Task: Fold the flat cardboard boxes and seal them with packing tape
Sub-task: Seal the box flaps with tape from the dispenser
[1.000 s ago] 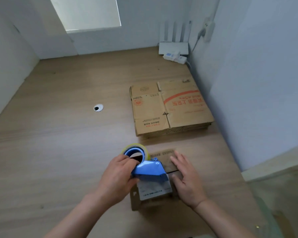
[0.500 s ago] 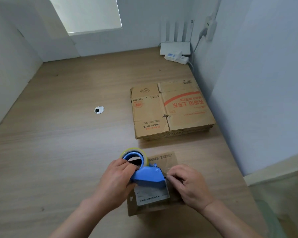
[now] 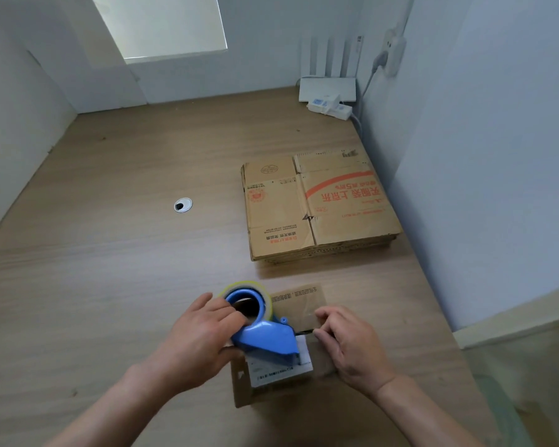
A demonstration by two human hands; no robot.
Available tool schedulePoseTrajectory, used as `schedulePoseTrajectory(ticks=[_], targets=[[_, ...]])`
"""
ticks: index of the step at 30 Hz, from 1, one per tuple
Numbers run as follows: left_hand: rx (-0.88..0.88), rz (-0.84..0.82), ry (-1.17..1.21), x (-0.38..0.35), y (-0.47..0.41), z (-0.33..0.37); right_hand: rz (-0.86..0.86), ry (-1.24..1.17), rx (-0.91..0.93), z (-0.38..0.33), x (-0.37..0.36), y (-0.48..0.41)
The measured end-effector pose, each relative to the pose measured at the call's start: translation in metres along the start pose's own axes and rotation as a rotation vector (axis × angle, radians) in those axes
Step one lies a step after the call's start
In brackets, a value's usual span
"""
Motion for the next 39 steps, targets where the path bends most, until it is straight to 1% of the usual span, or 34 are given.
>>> schedulePoseTrajectory(ticks=[3, 5, 8, 10, 13, 14, 16, 18, 19, 20, 21, 24, 26, 29, 34, 39], targets=[[0.04, 0.017, -0.001, 0.011, 0.008, -0.025, 0.009, -0.035, -0.028, 0.004, 0.003, -0.003], [0.057, -0.023, -0.004, 0.018, 0.01, -0.029, 0.004, -0.135, -0.106, 0.005, 0.008, -0.006], [0.147, -0.124, 0.058, 0.028, 0.009, -0.015, 0.007, -0.448, -0.301, 0.011, 0.016, -0.008], [0.219, -0.198, 0.124, 0.034, 0.004, -0.004, 0.049, -0.63, -0.444, 0.012, 0.019, -0.007], [0.311, -0.247, 0.151, 0.036, -0.007, 0.011, 0.148, -0.776, -0.646, 0.014, 0.016, -0.009], [0.322, -0.238, 0.124, 0.037, -0.01, 0.017, 0.18, -0.781, -0.693, 0.014, 0.015, -0.01], [0.321, -0.198, 0.056, 0.035, -0.015, 0.028, 0.224, -0.702, -0.712, 0.01, 0.016, -0.013], [0.32, -0.159, 0.021, 0.033, -0.019, 0.033, 0.254, -0.493, -0.663, 0.003, 0.024, -0.015], [0.331, -0.152, 0.021, 0.033, -0.02, 0.033, 0.281, -0.427, -0.649, -0.002, 0.027, -0.016], [0.344, -0.148, 0.028, 0.034, -0.02, 0.032, 0.311, -0.43, -0.657, -0.006, 0.028, -0.015], [0.354, -0.147, 0.034, 0.033, -0.02, 0.03, 0.333, -0.493, -0.691, -0.009, 0.026, -0.013], [0.36, -0.145, 0.045, 0.034, -0.017, 0.028, 0.369, -0.769, -0.882, -0.017, 0.017, -0.003], [0.359, -0.147, 0.044, 0.035, -0.016, 0.028, 0.371, -0.795, -0.934, -0.017, 0.011, 0.004], [0.363, -0.171, 0.061, 0.036, -0.015, 0.025, 0.397, -0.758, -0.933, -0.014, 0.007, 0.008], [0.369, -0.298, 0.146, 0.047, -0.018, 0.017, 0.329, -0.589, -0.872, -0.01, 0.001, 0.009], [0.364, -0.399, 0.157, 0.044, -0.019, 0.023, 0.208, -0.486, -0.894, -0.002, -0.006, 0.005]])
Point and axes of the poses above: each hand's wrist, its own y-axis away from the middle knuckle, its own x-axis out of the back of the hand, z = x × y, the point moved 4 cm from there along -y, towards the middle knuckle, and after that the axes turned 8 degrees about x, right-handed, at the moved point
